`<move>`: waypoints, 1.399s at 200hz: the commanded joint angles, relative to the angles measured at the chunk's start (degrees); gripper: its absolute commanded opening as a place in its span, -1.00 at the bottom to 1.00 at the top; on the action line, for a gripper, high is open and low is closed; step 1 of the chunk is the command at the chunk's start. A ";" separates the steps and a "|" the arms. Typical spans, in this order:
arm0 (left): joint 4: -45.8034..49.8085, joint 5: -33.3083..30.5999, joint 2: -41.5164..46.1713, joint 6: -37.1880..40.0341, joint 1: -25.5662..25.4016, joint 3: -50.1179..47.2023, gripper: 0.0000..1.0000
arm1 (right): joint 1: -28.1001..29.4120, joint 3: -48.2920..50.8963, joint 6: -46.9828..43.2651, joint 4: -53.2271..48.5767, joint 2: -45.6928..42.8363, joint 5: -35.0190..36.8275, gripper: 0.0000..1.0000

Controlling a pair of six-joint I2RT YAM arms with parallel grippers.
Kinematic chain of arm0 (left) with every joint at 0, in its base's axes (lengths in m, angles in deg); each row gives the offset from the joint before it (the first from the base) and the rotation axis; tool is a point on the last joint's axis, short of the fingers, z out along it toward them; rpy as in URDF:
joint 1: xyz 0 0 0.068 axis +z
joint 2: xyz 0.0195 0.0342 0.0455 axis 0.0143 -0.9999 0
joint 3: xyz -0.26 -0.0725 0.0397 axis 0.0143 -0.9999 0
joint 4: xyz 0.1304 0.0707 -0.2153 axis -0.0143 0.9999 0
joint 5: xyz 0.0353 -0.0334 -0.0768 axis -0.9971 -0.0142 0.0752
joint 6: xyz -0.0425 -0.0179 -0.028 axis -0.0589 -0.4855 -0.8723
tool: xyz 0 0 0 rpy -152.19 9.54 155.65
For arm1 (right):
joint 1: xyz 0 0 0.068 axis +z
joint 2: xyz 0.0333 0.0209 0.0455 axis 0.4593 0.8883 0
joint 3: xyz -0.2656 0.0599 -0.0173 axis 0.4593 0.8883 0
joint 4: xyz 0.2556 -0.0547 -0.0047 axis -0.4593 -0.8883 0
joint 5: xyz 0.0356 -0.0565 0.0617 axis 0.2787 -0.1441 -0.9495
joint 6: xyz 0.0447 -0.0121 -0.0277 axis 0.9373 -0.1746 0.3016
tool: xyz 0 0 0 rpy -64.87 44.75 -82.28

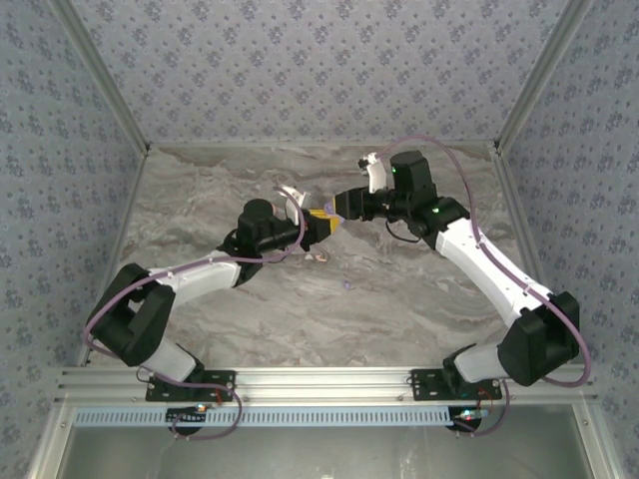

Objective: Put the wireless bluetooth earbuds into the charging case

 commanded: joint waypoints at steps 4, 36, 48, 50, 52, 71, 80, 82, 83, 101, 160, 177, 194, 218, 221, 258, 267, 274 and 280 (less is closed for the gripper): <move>1.21 -0.47 2.54 2.98 -0.35 2.10 -0.76 | 0.33 -1.90 -2.16 -3.83 -1.05 1.68 -0.21; 1.29 -0.10 2.70 3.42 -0.36 2.40 -0.77 | 0.34 -2.32 -2.51 -4.90 -0.02 0.66 -0.27; 1.30 0.07 2.73 3.60 -0.38 2.40 -0.77 | 0.34 -2.40 -2.43 -4.84 0.33 -0.06 -0.30; 1.30 0.14 2.78 3.62 -0.36 2.44 -0.77 | 0.38 -2.40 -2.43 -4.83 0.31 -0.11 -0.30; 1.23 0.14 2.75 3.62 -0.38 2.45 -0.77 | 0.41 -2.47 -2.47 -4.97 0.42 -0.15 -0.30; 1.12 0.55 2.76 3.62 -0.38 2.53 -0.77 | 0.46 -2.60 -2.51 -5.10 0.90 -0.70 -0.32; 1.04 0.65 2.82 3.62 -0.32 2.57 -0.77 | 0.47 -2.73 -2.60 -5.25 1.12 -0.87 -0.33; 1.04 0.68 2.82 3.62 -0.37 2.59 -0.77 | 0.44 -2.74 -2.60 -5.26 1.15 -0.91 -0.33; 0.99 0.73 2.78 3.62 -0.37 2.61 -0.77 | 0.43 -2.75 -2.60 -5.30 1.21 -0.98 -0.34; 0.39 1.38 2.76 3.40 -0.33 2.50 -0.77 | 0.42 -2.87 -2.69 -5.36 1.58 -1.37 -0.36; -0.63 2.94 3.00 3.09 -0.30 2.45 -0.78 | 0.65 -3.32 -2.61 -5.78 2.62 -1.83 -0.40; -1.07 3.33 3.13 3.01 -0.38 2.28 -0.78 | 0.63 -3.46 -2.61 -5.79 2.85 -1.96 -0.41; -1.25 3.91 3.21 3.18 -0.37 2.20 -0.78 | 0.68 -3.59 -2.64 -5.80 3.09 -2.21 -0.41; -1.38 4.81 3.22 3.33 -0.38 2.22 -0.79 | 0.75 -3.93 -2.73 -5.98 3.62 -2.55 -0.42; -1.43 4.90 3.23 3.35 -0.32 2.24 -0.79 | 0.76 -3.93 -2.74 -6.01 3.59 -2.67 -0.42; -0.99 5.68 2.92 3.67 -0.34 2.36 -0.79 | 0.84 -4.44 -3.03 -5.66 3.79 -5.55 -0.49; -1.03 5.83 2.91 3.71 -0.36 2.36 -0.79 | 0.94 -4.60 -3.33 -5.76 3.88 -6.35 -0.49; -1.28 6.20 2.80 3.71 -0.38 2.34 -0.79 | 0.94 -4.77 -3.60 -5.87 4.02 -7.31 -0.49; -1.36 6.48 2.78 3.75 -0.35 2.41 -0.79 | 0.97 -5.04 -3.93 -6.24 4.18 -7.88 -0.49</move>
